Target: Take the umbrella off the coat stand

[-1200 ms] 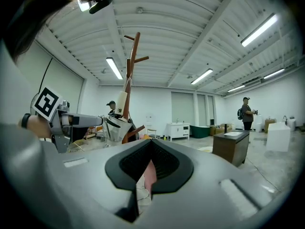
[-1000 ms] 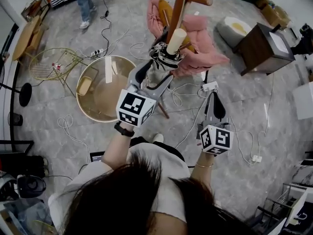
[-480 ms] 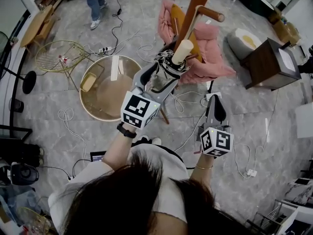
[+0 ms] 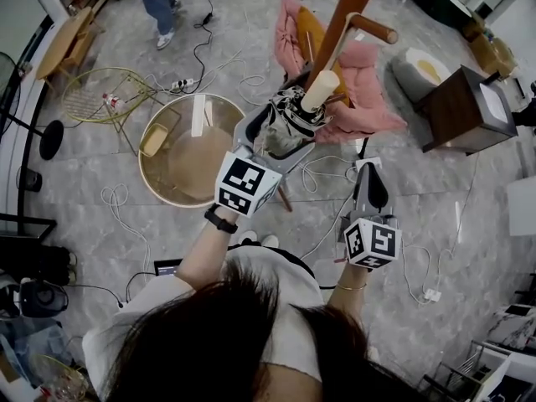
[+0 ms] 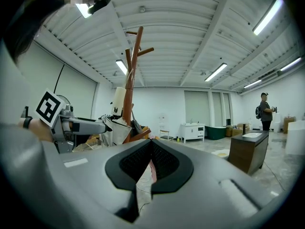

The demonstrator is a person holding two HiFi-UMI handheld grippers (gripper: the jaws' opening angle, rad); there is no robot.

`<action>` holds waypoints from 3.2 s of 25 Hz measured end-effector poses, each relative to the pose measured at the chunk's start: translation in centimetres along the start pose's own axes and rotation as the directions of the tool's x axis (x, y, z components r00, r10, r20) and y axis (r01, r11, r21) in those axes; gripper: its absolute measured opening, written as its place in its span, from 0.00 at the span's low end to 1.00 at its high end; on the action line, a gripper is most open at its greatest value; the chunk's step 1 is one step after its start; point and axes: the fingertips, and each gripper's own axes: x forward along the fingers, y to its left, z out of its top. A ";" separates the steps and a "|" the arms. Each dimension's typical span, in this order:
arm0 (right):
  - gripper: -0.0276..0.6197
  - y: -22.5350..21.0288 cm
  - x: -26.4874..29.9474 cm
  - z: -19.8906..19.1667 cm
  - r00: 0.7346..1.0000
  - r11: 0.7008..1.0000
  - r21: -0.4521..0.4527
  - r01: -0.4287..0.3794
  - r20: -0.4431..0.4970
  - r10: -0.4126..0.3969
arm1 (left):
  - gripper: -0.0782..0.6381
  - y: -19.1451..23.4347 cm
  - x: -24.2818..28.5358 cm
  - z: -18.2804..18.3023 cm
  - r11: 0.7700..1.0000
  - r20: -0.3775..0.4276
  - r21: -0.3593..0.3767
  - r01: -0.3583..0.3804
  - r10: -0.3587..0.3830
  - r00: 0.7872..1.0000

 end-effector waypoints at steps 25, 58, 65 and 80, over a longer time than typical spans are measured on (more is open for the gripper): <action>0.05 -2.3 -1.9 -2.7 0.991 0.994 0.010 0.107 -0.079 -0.105 | 0.82 1.1 5.5 -2.7 1.000 -0.026 -0.011 -0.016 0.016 1.000; 0.05 -1.0 -3.5 -1.6 0.995 0.996 0.006 0.093 -0.043 -0.093 | 0.59 -2.3 1.4 -0.7 0.996 -0.043 0.058 0.062 -0.059 0.997; 0.05 -1.0 -4.7 -0.8 0.995 0.995 0.005 0.102 -0.020 -0.102 | 0.59 -3.7 0.2 1.3 0.993 -0.012 0.083 0.081 -0.080 0.997; 0.05 -0.9 -7.4 0.6 0.989 0.989 0.007 0.145 0.026 -0.145 | 0.58 -7.1 -2.0 6.1 0.978 0.082 0.142 0.152 -0.165 0.983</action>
